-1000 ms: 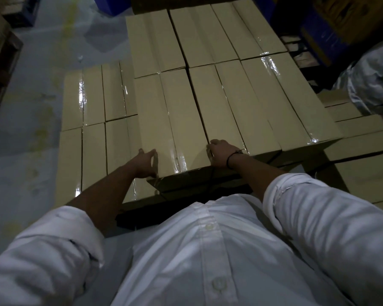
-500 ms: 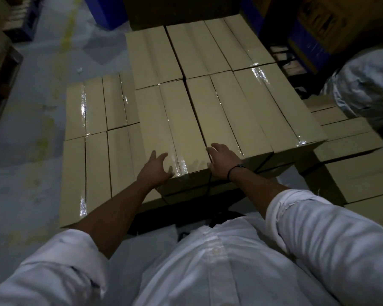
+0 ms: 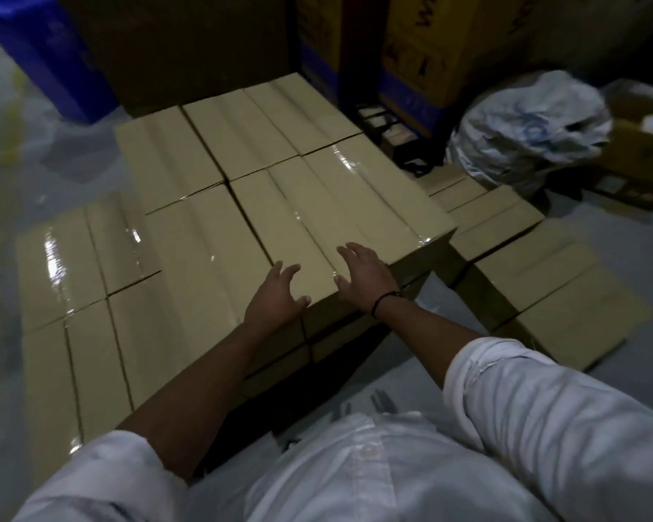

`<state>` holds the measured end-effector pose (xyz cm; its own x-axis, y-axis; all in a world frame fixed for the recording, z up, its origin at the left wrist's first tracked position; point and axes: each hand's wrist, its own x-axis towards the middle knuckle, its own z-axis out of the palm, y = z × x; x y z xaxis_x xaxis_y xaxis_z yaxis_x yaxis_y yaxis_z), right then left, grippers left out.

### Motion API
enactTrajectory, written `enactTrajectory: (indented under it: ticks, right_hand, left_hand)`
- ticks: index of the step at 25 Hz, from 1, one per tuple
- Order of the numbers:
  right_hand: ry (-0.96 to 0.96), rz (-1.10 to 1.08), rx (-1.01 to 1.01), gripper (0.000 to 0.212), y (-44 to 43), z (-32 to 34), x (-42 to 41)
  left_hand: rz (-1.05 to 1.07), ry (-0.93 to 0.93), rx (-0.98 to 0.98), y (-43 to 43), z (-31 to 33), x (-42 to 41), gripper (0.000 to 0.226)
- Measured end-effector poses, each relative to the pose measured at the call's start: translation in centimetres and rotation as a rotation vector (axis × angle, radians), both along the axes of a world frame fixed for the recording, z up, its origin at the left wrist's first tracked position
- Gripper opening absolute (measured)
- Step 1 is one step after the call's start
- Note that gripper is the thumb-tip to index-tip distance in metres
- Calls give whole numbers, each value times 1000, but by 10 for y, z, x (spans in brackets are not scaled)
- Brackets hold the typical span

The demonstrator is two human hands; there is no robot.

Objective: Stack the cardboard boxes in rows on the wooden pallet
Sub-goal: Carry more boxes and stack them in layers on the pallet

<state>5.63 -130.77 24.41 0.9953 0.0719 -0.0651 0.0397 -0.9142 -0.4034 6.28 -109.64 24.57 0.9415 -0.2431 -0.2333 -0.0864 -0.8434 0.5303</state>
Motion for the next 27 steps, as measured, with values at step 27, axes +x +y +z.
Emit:
enactTrajectory:
  ticks: [27]
  right_hand:
    - [90, -1136, 235, 59, -511, -57, -244]
  left_hand:
    - [-815, 224, 7, -574, -62, -23, 72]
